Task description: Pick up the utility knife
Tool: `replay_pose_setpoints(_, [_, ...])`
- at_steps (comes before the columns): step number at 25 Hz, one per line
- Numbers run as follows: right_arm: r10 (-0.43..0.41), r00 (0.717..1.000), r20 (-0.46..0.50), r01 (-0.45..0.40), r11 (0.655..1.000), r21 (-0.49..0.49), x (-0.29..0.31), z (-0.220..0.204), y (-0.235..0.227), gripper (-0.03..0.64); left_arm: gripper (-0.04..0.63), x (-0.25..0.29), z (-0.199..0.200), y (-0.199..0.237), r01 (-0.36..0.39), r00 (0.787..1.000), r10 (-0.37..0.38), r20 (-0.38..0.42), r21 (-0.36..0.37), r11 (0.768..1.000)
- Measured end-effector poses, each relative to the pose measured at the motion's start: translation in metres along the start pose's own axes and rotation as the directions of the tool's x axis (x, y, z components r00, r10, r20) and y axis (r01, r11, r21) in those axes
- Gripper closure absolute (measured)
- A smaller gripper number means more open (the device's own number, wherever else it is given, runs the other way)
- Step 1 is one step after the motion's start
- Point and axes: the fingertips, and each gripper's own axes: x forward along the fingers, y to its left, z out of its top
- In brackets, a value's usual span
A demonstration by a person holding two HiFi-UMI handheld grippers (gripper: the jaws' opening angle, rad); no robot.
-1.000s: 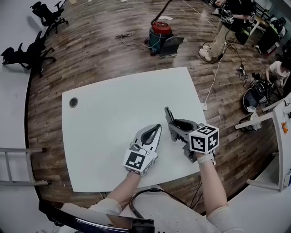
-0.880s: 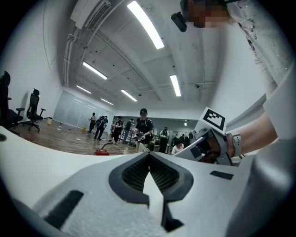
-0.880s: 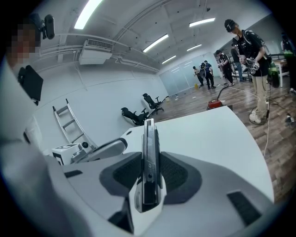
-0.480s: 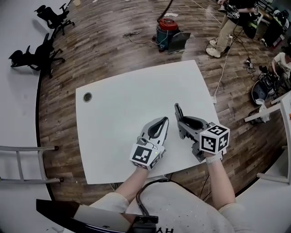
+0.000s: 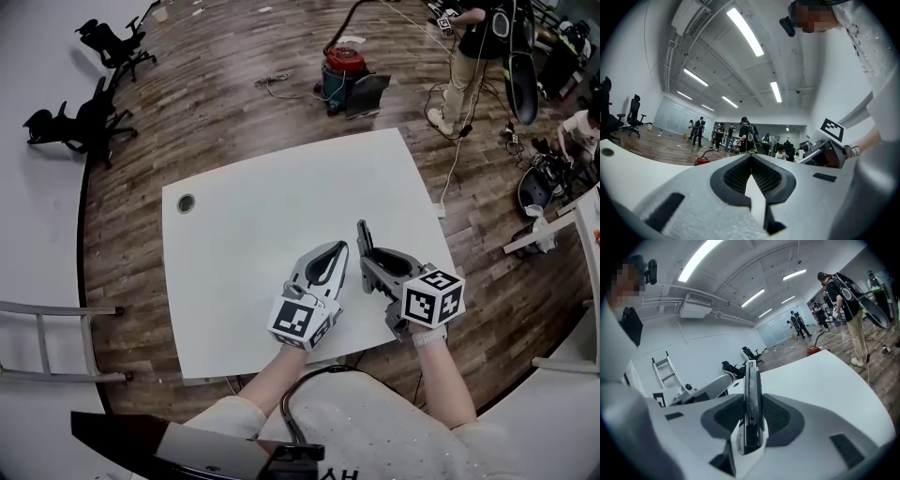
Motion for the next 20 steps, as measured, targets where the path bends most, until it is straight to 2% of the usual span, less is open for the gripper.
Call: replay_pose_setpoints(20, [-0.069, 0.995, 0.077, 0.070, 0.998, -0.009, -0.023, 0.009, -0.010, 0.486, 0.588, 0.003, -0.004, -0.018, 0.028, 0.999, -0.028, -0.019, 0.011, 1.000])
